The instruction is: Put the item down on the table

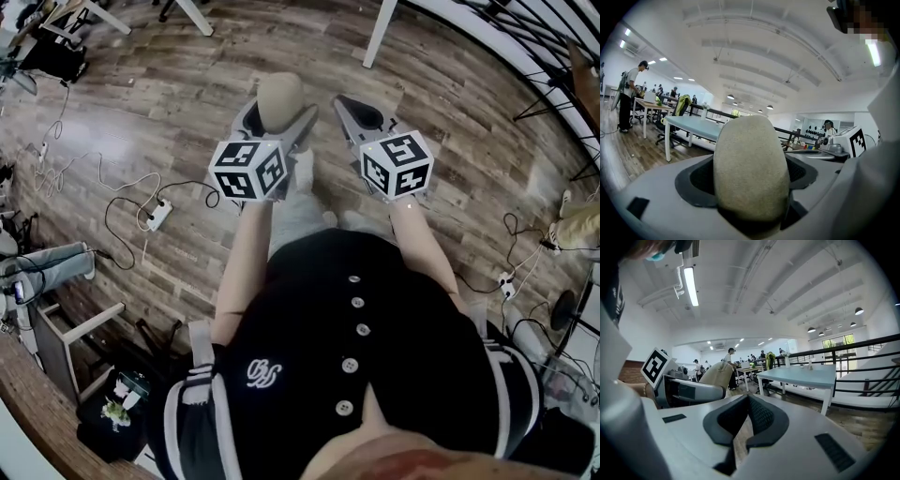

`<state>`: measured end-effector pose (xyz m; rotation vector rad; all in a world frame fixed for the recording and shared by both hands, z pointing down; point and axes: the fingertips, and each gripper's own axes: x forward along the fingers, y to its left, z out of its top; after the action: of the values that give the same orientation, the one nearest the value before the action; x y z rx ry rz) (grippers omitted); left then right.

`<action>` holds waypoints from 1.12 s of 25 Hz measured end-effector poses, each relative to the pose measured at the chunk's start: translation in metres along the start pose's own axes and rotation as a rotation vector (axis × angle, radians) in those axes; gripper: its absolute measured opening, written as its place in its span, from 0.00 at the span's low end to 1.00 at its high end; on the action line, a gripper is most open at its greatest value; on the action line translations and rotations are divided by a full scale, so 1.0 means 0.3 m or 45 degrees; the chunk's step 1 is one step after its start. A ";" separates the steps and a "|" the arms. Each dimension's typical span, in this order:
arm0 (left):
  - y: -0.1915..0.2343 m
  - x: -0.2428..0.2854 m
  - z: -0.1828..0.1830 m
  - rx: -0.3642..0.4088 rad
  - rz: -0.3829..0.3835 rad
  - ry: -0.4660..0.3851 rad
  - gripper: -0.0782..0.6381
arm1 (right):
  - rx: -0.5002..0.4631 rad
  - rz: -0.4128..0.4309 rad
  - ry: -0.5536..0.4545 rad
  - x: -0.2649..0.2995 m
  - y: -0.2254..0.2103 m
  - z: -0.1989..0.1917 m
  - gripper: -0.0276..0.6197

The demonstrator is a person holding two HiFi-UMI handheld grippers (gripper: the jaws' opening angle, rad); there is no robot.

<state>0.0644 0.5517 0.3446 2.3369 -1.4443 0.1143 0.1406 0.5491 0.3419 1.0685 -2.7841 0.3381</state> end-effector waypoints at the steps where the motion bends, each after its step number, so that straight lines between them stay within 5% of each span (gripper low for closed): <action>1: 0.016 0.016 0.005 -0.005 0.002 0.000 0.70 | -0.001 -0.003 0.000 0.015 -0.013 0.004 0.06; 28: 0.656 0.588 0.420 0.026 -0.106 -0.033 0.70 | -0.064 -0.108 -0.043 0.845 -0.414 0.314 0.06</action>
<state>-0.0423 0.2794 0.3314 2.4197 -1.3615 0.0765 0.0324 0.2725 0.3239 1.1875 -2.7506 0.2410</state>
